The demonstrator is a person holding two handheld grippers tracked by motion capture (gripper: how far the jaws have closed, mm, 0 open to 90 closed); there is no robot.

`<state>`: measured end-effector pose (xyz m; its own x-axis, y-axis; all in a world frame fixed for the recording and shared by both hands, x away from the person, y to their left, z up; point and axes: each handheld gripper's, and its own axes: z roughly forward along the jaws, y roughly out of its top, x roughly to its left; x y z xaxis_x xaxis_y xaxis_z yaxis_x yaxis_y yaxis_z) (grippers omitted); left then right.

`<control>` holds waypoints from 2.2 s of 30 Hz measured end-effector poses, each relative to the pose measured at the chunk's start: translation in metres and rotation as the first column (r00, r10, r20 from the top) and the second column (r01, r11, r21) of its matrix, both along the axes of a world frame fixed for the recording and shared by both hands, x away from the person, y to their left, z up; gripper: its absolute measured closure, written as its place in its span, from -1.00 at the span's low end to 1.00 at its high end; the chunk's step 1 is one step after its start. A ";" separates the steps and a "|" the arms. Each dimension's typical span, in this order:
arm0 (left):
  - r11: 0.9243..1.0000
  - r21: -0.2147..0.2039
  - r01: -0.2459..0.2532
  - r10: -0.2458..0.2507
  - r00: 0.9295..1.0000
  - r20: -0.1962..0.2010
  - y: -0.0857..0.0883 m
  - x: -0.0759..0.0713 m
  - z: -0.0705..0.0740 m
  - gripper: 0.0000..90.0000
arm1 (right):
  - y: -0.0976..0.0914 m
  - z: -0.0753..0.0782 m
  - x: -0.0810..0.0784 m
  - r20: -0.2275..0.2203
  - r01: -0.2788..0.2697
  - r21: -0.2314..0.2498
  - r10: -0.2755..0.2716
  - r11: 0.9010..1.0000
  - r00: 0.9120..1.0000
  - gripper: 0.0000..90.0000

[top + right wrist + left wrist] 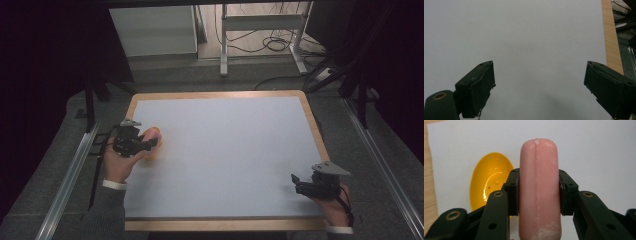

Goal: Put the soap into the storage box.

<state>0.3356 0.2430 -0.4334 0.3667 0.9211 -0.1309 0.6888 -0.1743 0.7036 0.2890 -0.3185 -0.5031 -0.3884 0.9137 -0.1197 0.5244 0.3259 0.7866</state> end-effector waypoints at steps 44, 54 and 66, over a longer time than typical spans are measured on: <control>0.992 0.093 -0.085 0.098 0.984 -0.150 0.018 0.054 -0.044 0.34 | -0.002 -0.001 0.000 -0.003 0.005 0.000 -0.005 1.000 1.000 -0.79; 0.992 0.072 -0.107 0.112 0.991 -0.068 0.015 0.043 -0.025 -0.11 | -0.003 0.000 0.000 -0.003 0.006 0.000 -0.006 1.000 1.000 -0.79; 0.999 -0.011 0.031 -0.030 0.996 0.081 0.001 -0.001 -0.008 -0.32 | 0.002 0.001 0.000 0.003 -0.006 -0.002 0.006 1.000 1.000 -0.79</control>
<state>0.3350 0.2438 -0.4417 0.4041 0.9079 -0.1114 0.6245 -0.1849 0.7588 0.2886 -0.3168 -0.5021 -0.3938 0.9110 -0.1227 0.5202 0.3309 0.7873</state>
